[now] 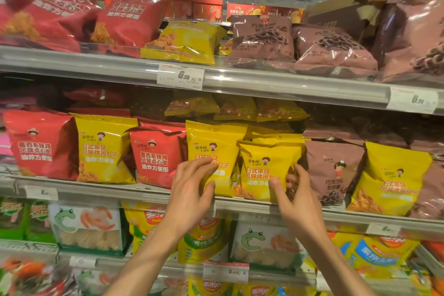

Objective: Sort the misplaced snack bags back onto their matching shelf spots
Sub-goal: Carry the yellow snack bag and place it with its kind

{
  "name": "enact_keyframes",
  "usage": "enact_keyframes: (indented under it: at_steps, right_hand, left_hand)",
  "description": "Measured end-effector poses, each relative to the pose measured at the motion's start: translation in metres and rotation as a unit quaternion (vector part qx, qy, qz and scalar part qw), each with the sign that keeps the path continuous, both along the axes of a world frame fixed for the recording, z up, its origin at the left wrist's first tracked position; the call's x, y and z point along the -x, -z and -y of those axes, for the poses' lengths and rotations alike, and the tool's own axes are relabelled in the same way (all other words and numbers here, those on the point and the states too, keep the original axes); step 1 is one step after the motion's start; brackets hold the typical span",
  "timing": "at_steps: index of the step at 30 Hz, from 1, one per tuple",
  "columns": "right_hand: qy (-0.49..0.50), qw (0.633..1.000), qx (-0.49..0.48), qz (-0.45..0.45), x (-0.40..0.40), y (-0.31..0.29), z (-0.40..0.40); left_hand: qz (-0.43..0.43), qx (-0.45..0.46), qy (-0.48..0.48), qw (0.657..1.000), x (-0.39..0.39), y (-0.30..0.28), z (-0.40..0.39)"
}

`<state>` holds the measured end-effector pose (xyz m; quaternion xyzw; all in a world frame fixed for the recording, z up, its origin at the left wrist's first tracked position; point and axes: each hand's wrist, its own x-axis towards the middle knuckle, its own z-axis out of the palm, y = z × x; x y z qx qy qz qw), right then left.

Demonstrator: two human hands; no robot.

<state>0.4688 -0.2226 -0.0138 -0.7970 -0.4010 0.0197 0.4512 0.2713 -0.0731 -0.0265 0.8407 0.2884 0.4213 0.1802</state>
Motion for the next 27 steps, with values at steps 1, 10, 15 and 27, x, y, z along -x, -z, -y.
enact_keyframes:
  at_steps: [1,10,15,27]
  right_hand:
    - [-0.005,1.0,-0.003,0.005,0.003,0.001,-0.001]
    - [-0.013,1.0,0.018,0.0,0.003,0.004,-0.02]
    - [-0.025,0.997,0.009,-0.072,0.007,0.009,-0.003]
    - [0.016,0.99,-0.033,-0.138,0.064,0.033,0.022]
  left_hand:
    - [-0.001,-0.001,0.0,1.0,-0.001,0.0,0.0]
    - [-0.022,0.018,0.024,0.999,0.0,0.0,0.001]
    - [0.018,0.077,0.056,0.995,0.017,-0.004,0.004]
    - [0.101,0.234,0.067,0.965,0.077,0.02,0.023]
